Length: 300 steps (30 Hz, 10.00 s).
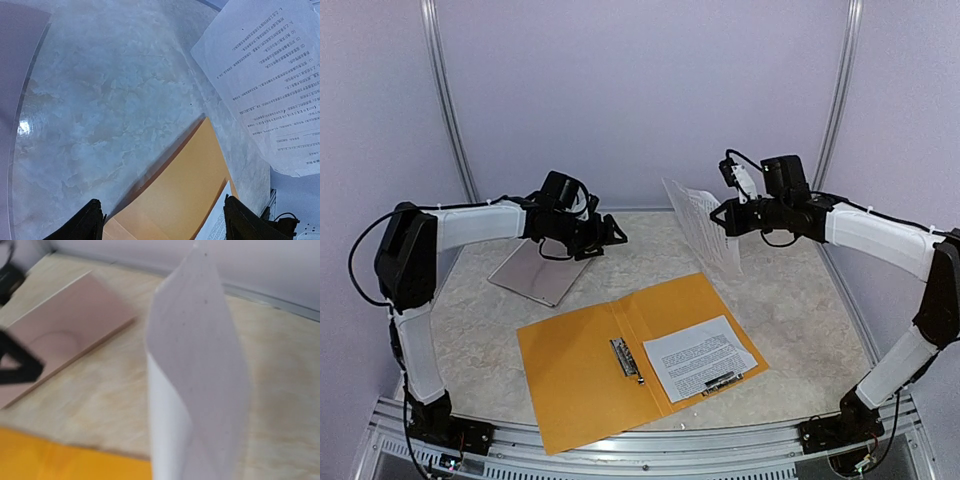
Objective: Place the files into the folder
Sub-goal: Place the file in the folder with some files, then adjust the file in the spring clip on the folder.
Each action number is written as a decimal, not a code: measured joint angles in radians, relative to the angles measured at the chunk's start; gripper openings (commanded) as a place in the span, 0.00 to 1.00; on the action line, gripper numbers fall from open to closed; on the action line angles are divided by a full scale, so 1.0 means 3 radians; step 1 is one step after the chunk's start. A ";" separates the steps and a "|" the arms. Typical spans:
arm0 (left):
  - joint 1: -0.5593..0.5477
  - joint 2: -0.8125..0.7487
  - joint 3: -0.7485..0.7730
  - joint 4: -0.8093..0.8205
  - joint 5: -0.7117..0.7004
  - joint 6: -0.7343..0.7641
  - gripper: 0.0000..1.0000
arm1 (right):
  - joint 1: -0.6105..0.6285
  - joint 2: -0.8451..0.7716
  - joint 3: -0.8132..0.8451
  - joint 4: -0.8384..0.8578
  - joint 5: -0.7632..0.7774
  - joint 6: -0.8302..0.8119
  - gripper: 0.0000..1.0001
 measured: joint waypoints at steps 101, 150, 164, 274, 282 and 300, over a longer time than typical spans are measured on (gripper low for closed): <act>-0.1871 -0.3015 -0.2196 -0.1910 -0.2566 -0.1540 0.92 | 0.2383 0.0596 -0.0379 0.0649 0.1006 0.2548 0.71; -0.1990 -0.2686 -0.2711 -0.1671 -0.2590 -0.2368 0.93 | 0.1953 0.1965 0.1090 -0.0698 -0.0331 0.0693 0.27; -0.1990 -0.2708 -0.2711 -0.1673 -0.2594 -0.2369 0.94 | 0.1953 0.1987 0.1082 -0.0650 -0.0443 0.0774 0.16; -0.1041 -0.1673 -0.2636 -0.0787 -0.1902 -0.1616 0.95 | 0.2454 0.1013 -0.0216 -0.0323 0.0347 0.1629 0.22; -0.1031 -0.1673 -0.2633 -0.0790 -0.1901 -0.1562 0.95 | 0.2485 0.1076 -0.0097 -0.0460 0.0399 0.1567 0.25; -0.1017 -0.1685 -0.2625 -0.0805 -0.1900 -0.1546 0.95 | 0.2501 0.1100 0.0018 -0.0533 0.0401 0.1422 0.21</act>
